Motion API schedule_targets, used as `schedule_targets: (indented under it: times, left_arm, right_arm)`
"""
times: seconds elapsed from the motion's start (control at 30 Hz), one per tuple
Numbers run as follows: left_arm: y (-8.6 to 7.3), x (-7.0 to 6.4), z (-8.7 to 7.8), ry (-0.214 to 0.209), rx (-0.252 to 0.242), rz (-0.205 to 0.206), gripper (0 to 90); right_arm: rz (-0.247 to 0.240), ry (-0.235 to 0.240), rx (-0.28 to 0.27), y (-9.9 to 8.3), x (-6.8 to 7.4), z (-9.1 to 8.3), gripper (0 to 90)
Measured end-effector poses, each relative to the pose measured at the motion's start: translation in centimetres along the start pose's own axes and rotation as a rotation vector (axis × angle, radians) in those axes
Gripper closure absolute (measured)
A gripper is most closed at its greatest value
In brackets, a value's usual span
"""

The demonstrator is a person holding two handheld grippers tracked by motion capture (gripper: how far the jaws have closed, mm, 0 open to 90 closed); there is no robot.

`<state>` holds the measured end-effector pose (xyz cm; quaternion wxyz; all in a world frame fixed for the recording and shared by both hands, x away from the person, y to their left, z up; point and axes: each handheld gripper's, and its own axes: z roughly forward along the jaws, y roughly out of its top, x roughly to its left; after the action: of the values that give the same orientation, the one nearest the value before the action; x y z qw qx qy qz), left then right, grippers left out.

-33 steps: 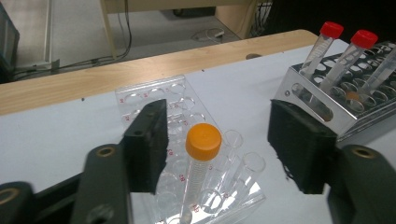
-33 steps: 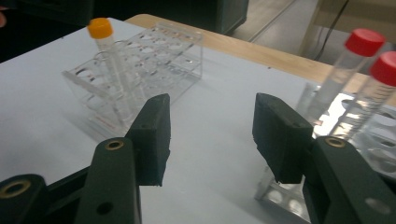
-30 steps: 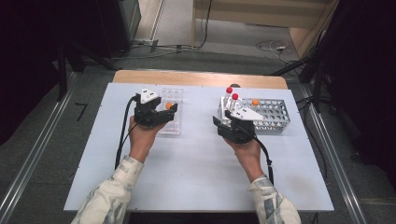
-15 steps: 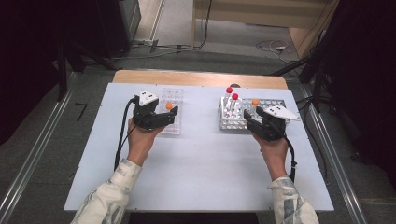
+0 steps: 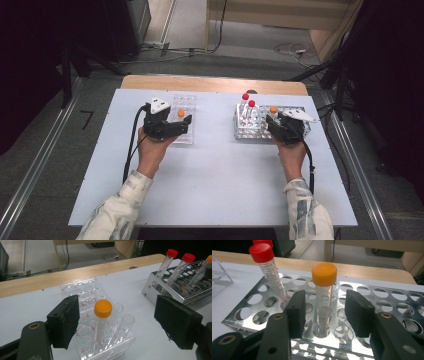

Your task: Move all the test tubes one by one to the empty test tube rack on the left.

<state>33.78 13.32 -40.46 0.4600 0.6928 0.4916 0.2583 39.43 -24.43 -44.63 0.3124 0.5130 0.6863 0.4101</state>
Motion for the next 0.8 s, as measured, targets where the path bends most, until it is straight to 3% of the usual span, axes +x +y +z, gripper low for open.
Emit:
schedule_targets:
  times: [0.53,0.8]
  left_arm:
    - [-0.3,0.0,0.4,-0.007,0.015,-0.006,20.9]
    - [-0.3,0.2,0.4,-0.004,0.02,-0.006,21.0]
  right_arm:
    - [-0.015,0.004,0.004,-0.3,0.1,1.5,70.3]
    - [-0.012,0.002,-0.021,0.3,0.1,0.8,71.5]
